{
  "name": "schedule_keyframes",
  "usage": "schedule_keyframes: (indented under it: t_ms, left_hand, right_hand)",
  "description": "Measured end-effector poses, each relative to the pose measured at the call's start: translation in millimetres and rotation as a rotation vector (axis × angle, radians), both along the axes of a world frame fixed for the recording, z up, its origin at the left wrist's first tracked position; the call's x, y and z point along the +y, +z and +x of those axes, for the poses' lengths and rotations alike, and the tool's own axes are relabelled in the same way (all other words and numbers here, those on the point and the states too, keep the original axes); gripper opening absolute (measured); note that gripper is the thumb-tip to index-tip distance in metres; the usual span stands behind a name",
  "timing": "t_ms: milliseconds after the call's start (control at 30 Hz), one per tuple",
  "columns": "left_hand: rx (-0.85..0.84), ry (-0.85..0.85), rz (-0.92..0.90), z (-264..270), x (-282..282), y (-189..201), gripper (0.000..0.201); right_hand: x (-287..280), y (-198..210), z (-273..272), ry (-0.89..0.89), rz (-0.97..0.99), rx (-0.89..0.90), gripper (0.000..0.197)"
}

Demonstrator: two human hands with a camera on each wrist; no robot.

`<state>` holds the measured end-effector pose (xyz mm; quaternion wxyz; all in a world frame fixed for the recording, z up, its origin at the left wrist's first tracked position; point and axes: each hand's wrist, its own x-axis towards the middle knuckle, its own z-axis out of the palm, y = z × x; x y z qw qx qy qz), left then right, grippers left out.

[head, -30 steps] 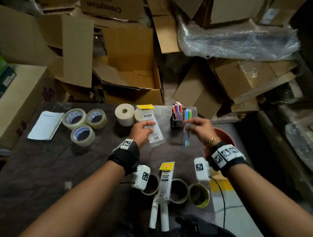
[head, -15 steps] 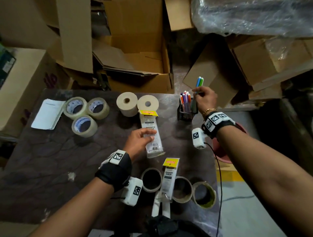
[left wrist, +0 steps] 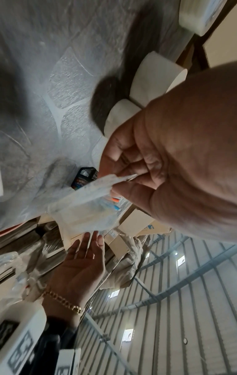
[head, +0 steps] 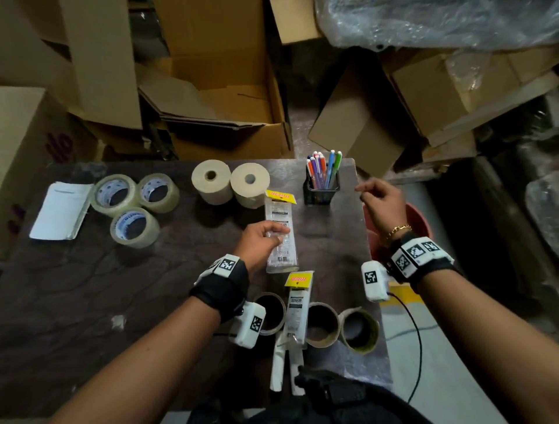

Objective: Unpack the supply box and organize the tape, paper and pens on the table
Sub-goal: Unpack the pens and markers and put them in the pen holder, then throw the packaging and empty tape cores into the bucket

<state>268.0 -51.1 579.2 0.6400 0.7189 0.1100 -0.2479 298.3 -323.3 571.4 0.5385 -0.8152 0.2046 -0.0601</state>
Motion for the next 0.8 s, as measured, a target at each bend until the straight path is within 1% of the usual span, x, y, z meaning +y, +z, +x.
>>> schedule_keyframes:
  t_ms: [167,300,400,500,633,733,800]
  left_hand:
    - [-0.015,-0.107,0.054,-17.9,9.7,-12.1,0.03]
    - [-0.012,-0.191,0.125,-36.0,28.8,-31.9,0.041]
    - [-0.021,-0.265,0.166,-51.9,42.9,-41.5,0.04]
    - [-0.03,-0.346,0.187,-73.0,55.9,-45.6,0.037]
    - [-0.04,-0.411,0.211,-100.2,74.1,-44.2,0.031]
    - [-0.042,-0.441,0.207,-117.1,87.6,-39.1,0.027]
    - [-0.03,-0.454,0.196,-126.6,97.8,-36.7,0.026]
  right_hand:
    - [19.8,-17.0,-63.5,0.081,-0.002,0.036,0.016]
    - [52.9,-32.8,-117.5,0.142,0.036,0.093,0.022]
    - [79.1,-35.8,-156.4,0.129,0.038,0.12,0.02]
    - [104.7,-39.7,-189.7,0.118,-0.077,0.224,0.01]
    - [141.3,-45.6,-215.9,0.155,-0.249,0.376,0.003]
    - [159.0,-48.1,-222.5,0.195,-0.364,0.45,0.013]
    - [163.5,-46.6,-226.9,0.132,-0.391,0.47,0.018]
